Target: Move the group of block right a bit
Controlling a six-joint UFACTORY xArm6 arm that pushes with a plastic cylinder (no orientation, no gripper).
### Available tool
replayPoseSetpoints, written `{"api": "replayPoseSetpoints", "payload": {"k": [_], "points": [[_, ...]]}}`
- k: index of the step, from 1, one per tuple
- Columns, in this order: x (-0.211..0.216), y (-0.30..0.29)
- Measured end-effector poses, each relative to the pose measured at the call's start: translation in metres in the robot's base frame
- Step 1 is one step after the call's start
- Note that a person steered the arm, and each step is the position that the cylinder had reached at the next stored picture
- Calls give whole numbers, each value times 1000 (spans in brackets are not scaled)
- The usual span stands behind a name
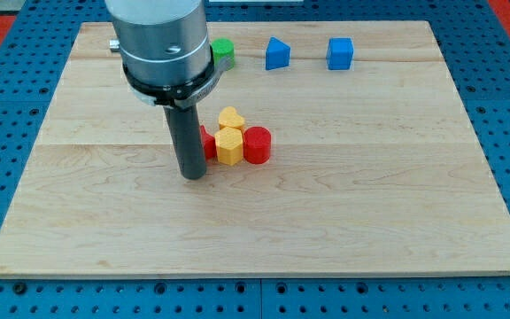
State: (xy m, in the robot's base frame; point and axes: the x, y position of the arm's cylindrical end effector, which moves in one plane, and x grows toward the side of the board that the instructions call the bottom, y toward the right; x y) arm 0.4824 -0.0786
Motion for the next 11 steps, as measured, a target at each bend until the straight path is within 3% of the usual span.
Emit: {"api": "replayPoseSetpoints", "payload": {"k": [2, 4, 5, 7, 11], "points": [[-22, -23], [-11, -88], [-40, -107], [-54, -50], [-39, -9]]}}
